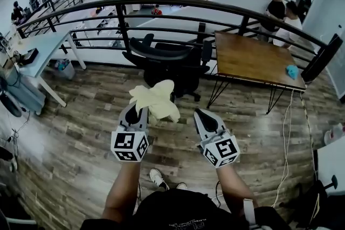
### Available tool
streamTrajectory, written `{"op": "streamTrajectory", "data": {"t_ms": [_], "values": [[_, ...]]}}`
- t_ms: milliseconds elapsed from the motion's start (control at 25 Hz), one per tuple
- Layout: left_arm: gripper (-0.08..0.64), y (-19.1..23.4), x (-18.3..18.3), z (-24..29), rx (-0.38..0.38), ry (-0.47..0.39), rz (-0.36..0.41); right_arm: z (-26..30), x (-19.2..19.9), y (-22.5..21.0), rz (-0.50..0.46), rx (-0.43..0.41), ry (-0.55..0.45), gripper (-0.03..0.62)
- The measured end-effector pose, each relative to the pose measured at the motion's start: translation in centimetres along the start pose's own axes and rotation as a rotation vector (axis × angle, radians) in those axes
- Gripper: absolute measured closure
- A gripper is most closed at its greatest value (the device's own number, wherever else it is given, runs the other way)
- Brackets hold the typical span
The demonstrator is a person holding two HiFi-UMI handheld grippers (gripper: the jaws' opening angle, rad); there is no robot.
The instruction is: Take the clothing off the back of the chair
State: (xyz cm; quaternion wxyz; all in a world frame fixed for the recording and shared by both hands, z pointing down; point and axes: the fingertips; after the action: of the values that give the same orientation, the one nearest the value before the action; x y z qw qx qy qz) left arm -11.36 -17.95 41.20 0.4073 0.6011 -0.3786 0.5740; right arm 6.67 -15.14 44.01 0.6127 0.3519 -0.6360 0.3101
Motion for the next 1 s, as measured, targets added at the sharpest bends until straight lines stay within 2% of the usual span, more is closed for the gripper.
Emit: {"op": "streamTrajectory", "data": {"t_ms": [240,760,1000], "values": [[0.515,0.3,3.0,1.0,0.018,0.053,-0.006,0.5,0.6,0.3,-0.005,-0.002,0.013,0.569],[0.515,0.1,3.3,0.9,0.069,0.049,0.002,1.4,0.7,0.5,-0.012,0.005,0.021,0.569],[0.515,-0.4,3.4,1.0,0.092,0.062,0.02,1.3,0.9,1.2,-0.045,0.002,0.034,0.569]]}}
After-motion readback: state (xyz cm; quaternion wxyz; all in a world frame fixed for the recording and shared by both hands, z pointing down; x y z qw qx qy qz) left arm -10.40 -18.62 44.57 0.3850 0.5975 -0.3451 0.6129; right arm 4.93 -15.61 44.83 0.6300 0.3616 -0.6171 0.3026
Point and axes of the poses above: the fingertips, and each gripper's own axes: z forward along the fingers, y to its left, x out of its underside, and after that the axes turned 2 degrees about x, right-handed
